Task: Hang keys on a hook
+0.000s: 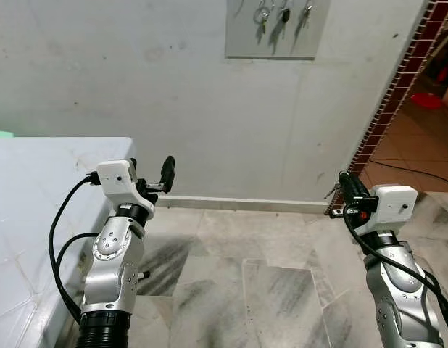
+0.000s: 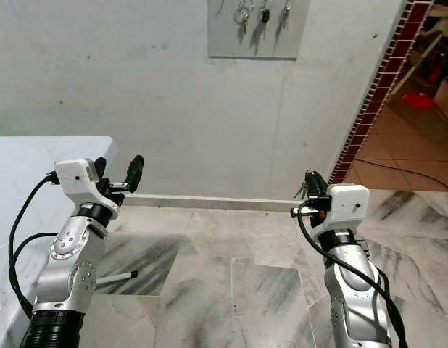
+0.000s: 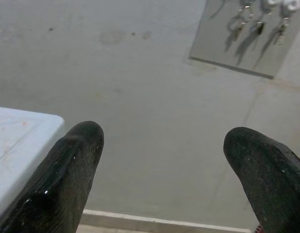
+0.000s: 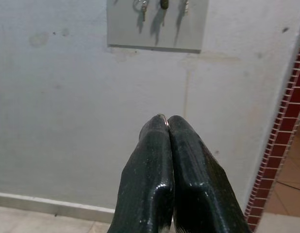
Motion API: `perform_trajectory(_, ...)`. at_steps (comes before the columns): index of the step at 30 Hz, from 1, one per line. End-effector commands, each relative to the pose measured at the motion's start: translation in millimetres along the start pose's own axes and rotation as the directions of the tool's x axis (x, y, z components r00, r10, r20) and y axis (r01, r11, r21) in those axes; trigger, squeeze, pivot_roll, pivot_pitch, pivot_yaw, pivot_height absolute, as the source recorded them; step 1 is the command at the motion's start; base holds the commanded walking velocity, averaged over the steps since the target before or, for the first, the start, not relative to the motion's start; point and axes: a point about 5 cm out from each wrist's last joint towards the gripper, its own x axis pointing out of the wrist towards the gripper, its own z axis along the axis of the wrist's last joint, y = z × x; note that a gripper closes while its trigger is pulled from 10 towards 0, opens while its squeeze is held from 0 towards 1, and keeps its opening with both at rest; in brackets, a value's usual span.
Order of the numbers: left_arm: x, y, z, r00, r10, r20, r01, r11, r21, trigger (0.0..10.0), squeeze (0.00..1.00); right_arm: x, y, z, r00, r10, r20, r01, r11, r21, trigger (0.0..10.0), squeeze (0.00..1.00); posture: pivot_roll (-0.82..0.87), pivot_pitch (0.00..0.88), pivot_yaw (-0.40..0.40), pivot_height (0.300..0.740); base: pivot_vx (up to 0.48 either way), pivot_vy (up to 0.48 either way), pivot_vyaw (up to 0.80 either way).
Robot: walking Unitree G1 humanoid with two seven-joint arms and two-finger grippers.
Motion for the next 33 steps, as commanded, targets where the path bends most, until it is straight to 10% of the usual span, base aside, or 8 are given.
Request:
perform_trajectory(1, 0.6, -0.3, 5.1, 1.000, -0.001, 0.012, 0.001, 1.000, 0.006, 10.0, 0.00, 2.1, -1.2, 7.5, 1.000, 0.005, 0.028, -0.005, 1.000, -0.004, 10.0, 0.00, -0.04, 0.051, -0.012, 0.740, 0.334, 0.000, 0.00)
perform_trajectory(33, -0.1, 0.2, 6.2, 1.000, 0.012, 0.017, -0.012, 1.000, 0.001, 10.0, 0.00, 2.4, -1.7, 9.5, 1.000, 0.011, 0.028, -0.011, 1.000, -0.003, 10.0, 0.00, -0.04, 0.064, -0.019, 0.740, 0.334, 0.000, 0.00)
